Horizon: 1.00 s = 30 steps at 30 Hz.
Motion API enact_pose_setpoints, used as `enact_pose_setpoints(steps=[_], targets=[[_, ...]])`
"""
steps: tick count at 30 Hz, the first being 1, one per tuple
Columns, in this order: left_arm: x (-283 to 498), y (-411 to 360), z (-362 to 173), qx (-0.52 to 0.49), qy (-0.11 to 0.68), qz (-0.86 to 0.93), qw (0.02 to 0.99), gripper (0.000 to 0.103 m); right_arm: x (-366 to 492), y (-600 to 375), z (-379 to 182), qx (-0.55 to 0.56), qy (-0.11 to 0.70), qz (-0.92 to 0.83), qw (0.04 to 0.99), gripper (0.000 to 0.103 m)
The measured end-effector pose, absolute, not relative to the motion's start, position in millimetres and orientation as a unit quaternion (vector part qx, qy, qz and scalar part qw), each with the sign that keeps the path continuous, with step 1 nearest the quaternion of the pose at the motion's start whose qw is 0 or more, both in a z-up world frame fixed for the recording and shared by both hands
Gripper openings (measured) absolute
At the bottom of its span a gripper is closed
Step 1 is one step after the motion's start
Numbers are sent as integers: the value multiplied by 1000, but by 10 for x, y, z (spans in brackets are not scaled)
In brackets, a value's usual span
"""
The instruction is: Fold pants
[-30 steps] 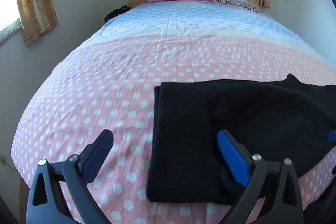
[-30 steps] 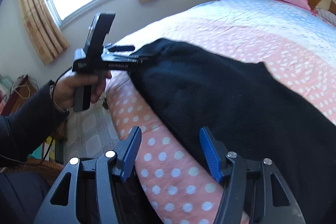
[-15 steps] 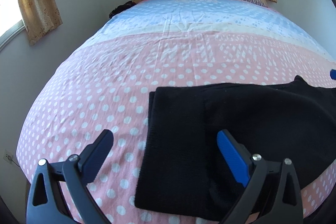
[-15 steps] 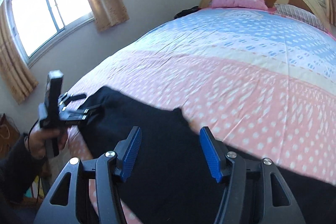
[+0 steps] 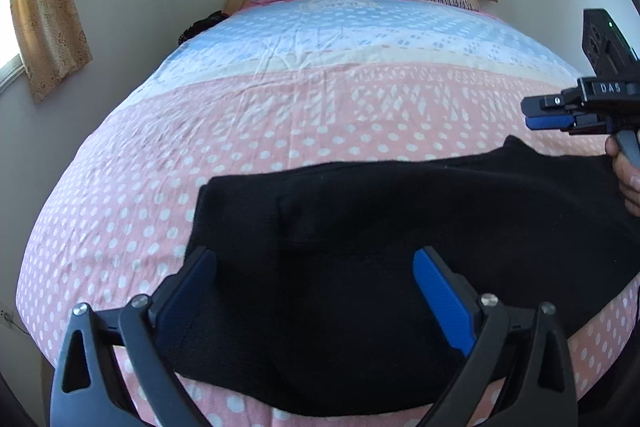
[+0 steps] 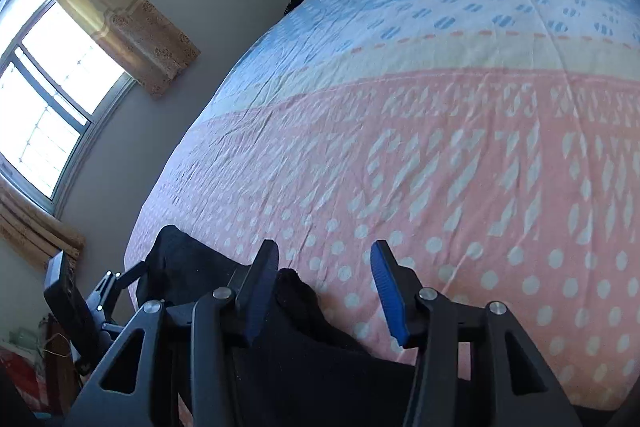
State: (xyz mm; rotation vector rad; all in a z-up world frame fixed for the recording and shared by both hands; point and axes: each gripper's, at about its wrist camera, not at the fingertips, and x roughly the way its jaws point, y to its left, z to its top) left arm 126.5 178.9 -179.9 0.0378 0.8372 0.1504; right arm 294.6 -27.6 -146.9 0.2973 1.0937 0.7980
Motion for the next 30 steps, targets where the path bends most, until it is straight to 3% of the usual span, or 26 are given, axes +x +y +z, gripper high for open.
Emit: enact_pose_setpoints(steps=[7, 9, 10, 12, 16, 23, 25, 28, 30], targets=[[1250, 1851, -1854, 5, 405, 68, 912, 102, 2960, -70, -1596, 162, 531, 403, 728, 45], [1245, 1865, -1862, 1, 404, 67, 912, 103, 2904, 34, -1658, 143, 545, 407, 719, 28], [1240, 1867, -1865, -1, 403, 67, 913, 103, 2878, 73, -1685, 135, 550, 407, 716, 12], [1226, 1872, -1869, -1, 402, 67, 913, 103, 2852, 81, -1681, 140, 546, 410, 717, 8], [1224, 1880, -1884, 1, 399, 65, 915, 103, 2897, 11, -1486, 162, 512, 402, 742, 5], [1233, 1868, -1865, 1, 401, 69, 914, 103, 2894, 142, -1680, 104, 524, 382, 754, 6], [1226, 1838, -1817, 3, 403, 75, 912, 103, 2868, 69, -1627, 109, 516, 378, 761, 12], [1175, 1729, -1664, 11, 386, 72, 920, 103, 2804, -183, -1473, 97, 492, 360, 787, 70], [1146, 1607, -1546, 25, 372, 64, 926, 103, 2738, -410, -1345, 94, 470, 365, 798, 70]])
